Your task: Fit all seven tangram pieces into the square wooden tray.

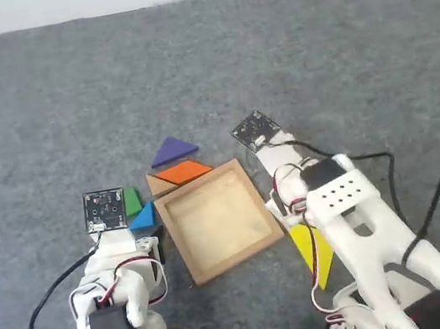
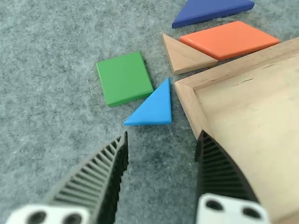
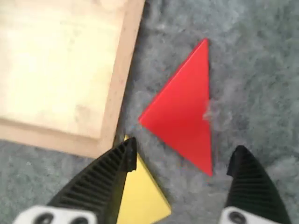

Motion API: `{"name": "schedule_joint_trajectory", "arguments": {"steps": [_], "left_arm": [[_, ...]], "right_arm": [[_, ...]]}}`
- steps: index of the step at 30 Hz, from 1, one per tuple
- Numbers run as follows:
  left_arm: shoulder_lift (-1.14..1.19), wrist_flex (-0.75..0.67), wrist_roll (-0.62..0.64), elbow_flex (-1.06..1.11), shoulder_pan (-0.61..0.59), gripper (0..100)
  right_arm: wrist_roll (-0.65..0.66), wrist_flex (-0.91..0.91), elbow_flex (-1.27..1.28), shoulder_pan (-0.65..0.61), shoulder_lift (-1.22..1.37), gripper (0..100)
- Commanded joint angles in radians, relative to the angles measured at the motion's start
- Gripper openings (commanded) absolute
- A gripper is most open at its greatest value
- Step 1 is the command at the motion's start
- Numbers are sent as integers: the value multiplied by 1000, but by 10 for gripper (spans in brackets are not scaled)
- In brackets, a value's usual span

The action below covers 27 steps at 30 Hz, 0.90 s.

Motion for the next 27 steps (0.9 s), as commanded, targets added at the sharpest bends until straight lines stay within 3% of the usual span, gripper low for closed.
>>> {"name": "schedule_joint_trajectory", "arguments": {"steps": [1, 10, 21, 27], "left_arm": [[-18, 5, -5, -10, -2, 234], [-18, 5, -5, -10, -2, 234], [-18, 5, -5, -10, -2, 234], [-18, 5, -5, -10, -2, 234]], "right_arm": [[-49, -81, -12, 1, 84, 322], [-60, -102, -181, 18, 400, 324], [-189, -90, -175, 1, 277, 325], [-227, -145, -176, -94, 357, 325]]}}
